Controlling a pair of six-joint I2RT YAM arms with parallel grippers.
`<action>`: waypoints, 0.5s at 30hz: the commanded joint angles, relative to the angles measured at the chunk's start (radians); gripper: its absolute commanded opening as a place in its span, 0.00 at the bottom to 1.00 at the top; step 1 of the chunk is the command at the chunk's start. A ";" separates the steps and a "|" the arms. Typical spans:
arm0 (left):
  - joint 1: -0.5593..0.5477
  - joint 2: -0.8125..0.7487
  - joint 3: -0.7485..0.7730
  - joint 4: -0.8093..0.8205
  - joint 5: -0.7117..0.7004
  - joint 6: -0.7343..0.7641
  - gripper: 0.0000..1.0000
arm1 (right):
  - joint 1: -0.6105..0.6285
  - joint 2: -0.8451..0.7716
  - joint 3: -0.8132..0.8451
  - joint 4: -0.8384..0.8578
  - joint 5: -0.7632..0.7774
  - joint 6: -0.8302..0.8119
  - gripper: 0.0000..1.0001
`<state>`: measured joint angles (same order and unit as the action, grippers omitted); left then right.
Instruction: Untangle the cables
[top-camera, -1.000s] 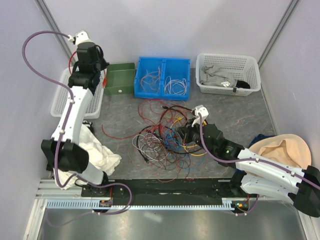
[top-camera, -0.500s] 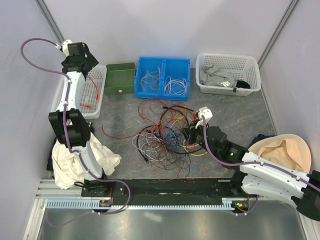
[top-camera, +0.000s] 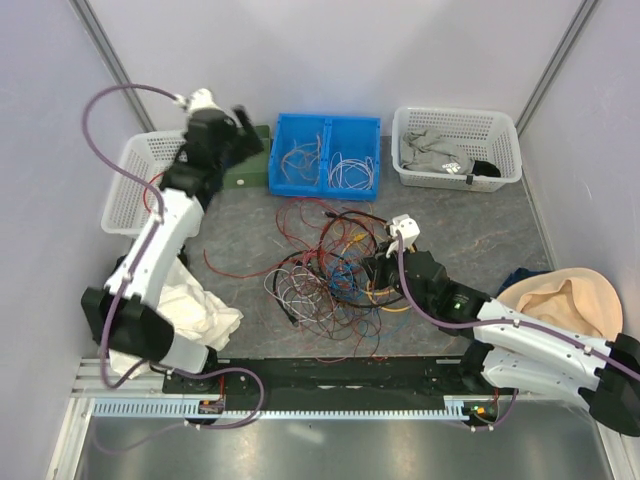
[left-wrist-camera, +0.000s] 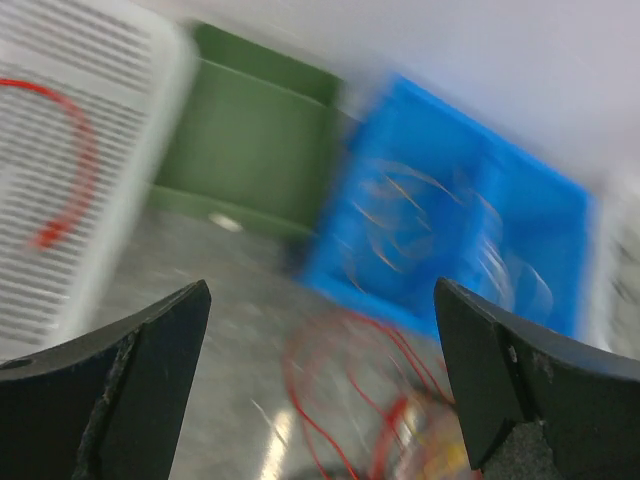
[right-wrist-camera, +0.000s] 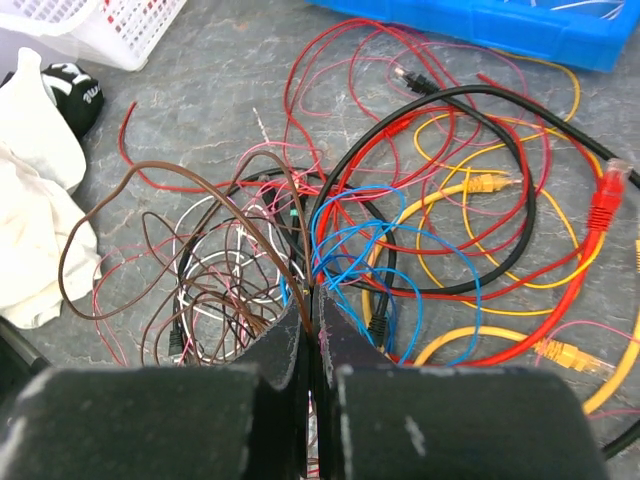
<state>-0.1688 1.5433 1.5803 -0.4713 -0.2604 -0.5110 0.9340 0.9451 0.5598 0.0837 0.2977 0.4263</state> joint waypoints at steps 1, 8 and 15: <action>-0.221 -0.214 -0.251 0.098 -0.030 -0.001 0.99 | 0.000 -0.057 0.061 -0.053 0.066 0.017 0.00; -0.343 -0.443 -0.635 0.102 0.043 -0.090 0.94 | -0.001 -0.137 0.035 -0.174 0.129 0.051 0.00; -0.342 -0.360 -0.728 0.157 0.047 -0.072 0.95 | 0.000 -0.223 -0.038 -0.289 0.153 0.117 0.00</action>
<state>-0.5083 1.1191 0.8246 -0.3962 -0.2260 -0.5533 0.9340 0.7639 0.5564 -0.1226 0.4095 0.4881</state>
